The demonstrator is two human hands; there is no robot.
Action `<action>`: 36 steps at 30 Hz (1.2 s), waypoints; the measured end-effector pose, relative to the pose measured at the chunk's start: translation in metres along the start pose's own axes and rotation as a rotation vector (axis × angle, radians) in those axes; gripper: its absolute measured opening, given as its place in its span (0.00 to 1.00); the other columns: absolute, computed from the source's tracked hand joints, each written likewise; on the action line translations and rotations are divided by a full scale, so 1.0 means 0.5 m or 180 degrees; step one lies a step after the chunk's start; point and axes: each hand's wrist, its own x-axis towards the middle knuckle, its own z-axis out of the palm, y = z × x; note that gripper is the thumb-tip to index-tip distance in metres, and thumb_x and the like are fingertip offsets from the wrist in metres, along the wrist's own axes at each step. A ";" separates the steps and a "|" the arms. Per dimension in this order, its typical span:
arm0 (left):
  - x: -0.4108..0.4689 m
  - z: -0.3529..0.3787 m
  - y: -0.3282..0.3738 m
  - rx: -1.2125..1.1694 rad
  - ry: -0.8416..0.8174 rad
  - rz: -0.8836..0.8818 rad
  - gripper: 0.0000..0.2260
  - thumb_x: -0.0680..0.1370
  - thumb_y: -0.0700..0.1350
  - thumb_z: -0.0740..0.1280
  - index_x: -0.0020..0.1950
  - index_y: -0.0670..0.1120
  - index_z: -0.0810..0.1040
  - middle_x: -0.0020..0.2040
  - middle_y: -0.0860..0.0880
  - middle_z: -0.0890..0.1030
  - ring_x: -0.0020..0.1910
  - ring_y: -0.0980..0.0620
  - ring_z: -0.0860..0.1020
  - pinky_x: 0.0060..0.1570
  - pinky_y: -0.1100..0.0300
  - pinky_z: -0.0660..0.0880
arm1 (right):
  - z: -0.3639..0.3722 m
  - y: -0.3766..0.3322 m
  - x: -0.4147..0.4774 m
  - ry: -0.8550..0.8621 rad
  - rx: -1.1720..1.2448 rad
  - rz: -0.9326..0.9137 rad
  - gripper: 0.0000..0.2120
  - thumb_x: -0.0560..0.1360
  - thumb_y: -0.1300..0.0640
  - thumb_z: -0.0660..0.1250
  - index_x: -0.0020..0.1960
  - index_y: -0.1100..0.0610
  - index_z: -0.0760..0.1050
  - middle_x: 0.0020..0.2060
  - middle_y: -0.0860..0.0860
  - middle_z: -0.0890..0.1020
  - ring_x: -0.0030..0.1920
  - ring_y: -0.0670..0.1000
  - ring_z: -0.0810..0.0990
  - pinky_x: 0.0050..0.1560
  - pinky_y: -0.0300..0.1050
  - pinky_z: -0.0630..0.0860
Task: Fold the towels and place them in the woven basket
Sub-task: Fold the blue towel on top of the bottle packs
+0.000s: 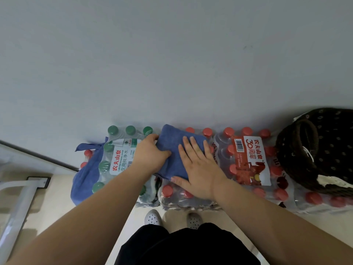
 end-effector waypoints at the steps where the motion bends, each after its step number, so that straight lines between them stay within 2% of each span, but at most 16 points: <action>1: -0.006 0.002 0.000 0.0055 0.0043 -0.0027 0.09 0.72 0.46 0.70 0.51 0.48 0.77 0.42 0.50 0.81 0.42 0.50 0.79 0.40 0.57 0.74 | -0.004 -0.001 -0.010 0.0081 0.0060 0.0079 0.47 0.75 0.26 0.37 0.80 0.59 0.39 0.79 0.58 0.37 0.78 0.57 0.32 0.75 0.65 0.35; 4: -0.030 0.007 0.000 0.0255 0.0214 -0.0029 0.08 0.74 0.45 0.67 0.51 0.47 0.75 0.44 0.49 0.81 0.44 0.47 0.79 0.43 0.55 0.73 | 0.003 -0.007 -0.051 0.0186 0.0176 0.0063 0.48 0.74 0.26 0.33 0.81 0.60 0.45 0.80 0.58 0.42 0.79 0.58 0.37 0.75 0.68 0.38; 6: -0.049 0.010 0.004 0.0275 0.0330 0.0029 0.08 0.74 0.43 0.66 0.52 0.46 0.75 0.45 0.49 0.80 0.43 0.48 0.78 0.41 0.56 0.71 | 0.019 -0.011 -0.079 0.0229 0.0151 -0.0108 0.46 0.76 0.27 0.37 0.80 0.60 0.49 0.80 0.57 0.47 0.80 0.57 0.41 0.75 0.67 0.41; 11: -0.095 0.022 0.053 0.0349 0.0455 0.0449 0.04 0.75 0.46 0.65 0.45 0.47 0.72 0.47 0.45 0.77 0.42 0.47 0.74 0.40 0.56 0.66 | 0.029 0.010 -0.087 0.0057 0.0516 -0.0337 0.46 0.75 0.27 0.47 0.81 0.55 0.41 0.80 0.53 0.41 0.79 0.52 0.34 0.78 0.58 0.36; 12: -0.103 0.026 0.065 0.0442 0.0400 0.0549 0.03 0.76 0.45 0.64 0.46 0.46 0.74 0.48 0.44 0.76 0.44 0.45 0.74 0.41 0.57 0.64 | 0.028 0.018 -0.081 0.0069 0.0641 -0.0428 0.46 0.75 0.27 0.49 0.81 0.54 0.40 0.81 0.52 0.41 0.79 0.51 0.35 0.78 0.56 0.37; 15: -0.122 0.043 0.087 0.0716 0.0211 0.0836 0.13 0.78 0.38 0.60 0.60 0.40 0.77 0.50 0.45 0.72 0.48 0.44 0.73 0.45 0.59 0.65 | 0.019 0.045 -0.071 0.0053 0.1195 -0.0681 0.44 0.77 0.32 0.59 0.81 0.49 0.41 0.81 0.47 0.43 0.80 0.49 0.38 0.80 0.50 0.42; 18: -0.122 0.060 0.091 0.1015 0.0125 0.1060 0.09 0.77 0.37 0.61 0.54 0.40 0.79 0.47 0.46 0.71 0.42 0.46 0.72 0.41 0.58 0.65 | 0.001 0.075 -0.078 0.0167 0.2056 -0.0728 0.37 0.76 0.42 0.69 0.80 0.47 0.57 0.80 0.45 0.56 0.79 0.45 0.52 0.77 0.42 0.55; 20: -0.116 0.072 0.088 0.1582 0.0162 0.1173 0.08 0.78 0.42 0.63 0.54 0.44 0.80 0.51 0.44 0.74 0.43 0.45 0.72 0.41 0.55 0.69 | -0.004 0.093 -0.093 0.0392 0.2470 -0.0602 0.28 0.75 0.48 0.72 0.73 0.49 0.71 0.74 0.45 0.69 0.74 0.42 0.64 0.73 0.38 0.64; 23: -0.115 0.090 0.084 0.2330 0.0327 0.1499 0.14 0.77 0.47 0.65 0.61 0.46 0.79 0.61 0.44 0.74 0.57 0.40 0.74 0.54 0.48 0.72 | -0.002 0.105 -0.121 0.0518 0.2720 -0.0495 0.23 0.73 0.52 0.74 0.67 0.50 0.78 0.68 0.40 0.74 0.68 0.38 0.70 0.67 0.29 0.64; 25: -0.116 0.105 0.084 0.2380 0.0138 0.1671 0.23 0.78 0.47 0.63 0.73 0.45 0.70 0.75 0.44 0.65 0.72 0.40 0.65 0.70 0.45 0.63 | 0.000 0.111 -0.133 0.0602 0.2613 -0.0402 0.21 0.73 0.53 0.74 0.65 0.52 0.79 0.65 0.39 0.75 0.65 0.38 0.72 0.65 0.26 0.64; 26: -0.116 0.115 0.082 0.2434 -0.0011 0.1705 0.27 0.80 0.48 0.61 0.78 0.45 0.61 0.80 0.45 0.56 0.78 0.41 0.56 0.75 0.44 0.55 | 0.000 0.115 -0.137 0.0701 0.2458 -0.0326 0.19 0.73 0.53 0.73 0.64 0.53 0.80 0.64 0.43 0.78 0.64 0.40 0.74 0.66 0.30 0.67; 28: -0.115 0.134 0.076 0.2640 -0.0205 0.1712 0.30 0.83 0.52 0.53 0.81 0.46 0.44 0.82 0.48 0.42 0.80 0.46 0.41 0.77 0.42 0.43 | -0.002 0.124 -0.143 0.0863 0.2208 -0.0129 0.18 0.75 0.53 0.71 0.64 0.55 0.80 0.64 0.48 0.79 0.64 0.46 0.75 0.69 0.40 0.70; 30: -0.116 0.150 0.068 0.2812 -0.0279 0.1644 0.30 0.84 0.56 0.48 0.80 0.47 0.38 0.81 0.49 0.36 0.79 0.47 0.35 0.77 0.41 0.40 | -0.008 0.132 -0.148 0.0853 0.2091 0.0062 0.22 0.77 0.52 0.67 0.71 0.54 0.74 0.69 0.49 0.75 0.69 0.47 0.72 0.72 0.44 0.67; 32: -0.116 0.162 0.061 0.2876 -0.0306 0.1580 0.31 0.83 0.58 0.45 0.80 0.47 0.36 0.80 0.48 0.34 0.78 0.47 0.33 0.76 0.40 0.38 | -0.013 0.135 -0.148 0.0679 0.2017 0.0161 0.29 0.80 0.49 0.63 0.79 0.51 0.61 0.77 0.48 0.64 0.76 0.46 0.61 0.76 0.44 0.59; 34: -0.110 0.170 0.053 0.2941 -0.0305 0.1555 0.31 0.82 0.58 0.43 0.78 0.47 0.33 0.80 0.47 0.33 0.78 0.47 0.31 0.76 0.40 0.37 | -0.020 0.133 -0.141 0.0467 0.1941 0.0089 0.33 0.81 0.46 0.59 0.82 0.50 0.49 0.81 0.46 0.50 0.80 0.46 0.48 0.78 0.44 0.50; 36: -0.104 0.173 0.048 0.3041 -0.0350 0.1555 0.32 0.81 0.59 0.42 0.78 0.46 0.32 0.79 0.46 0.32 0.77 0.46 0.29 0.76 0.39 0.37 | -0.025 0.126 -0.129 0.0294 0.1812 -0.0026 0.34 0.82 0.41 0.54 0.82 0.50 0.43 0.81 0.45 0.41 0.80 0.47 0.40 0.79 0.47 0.43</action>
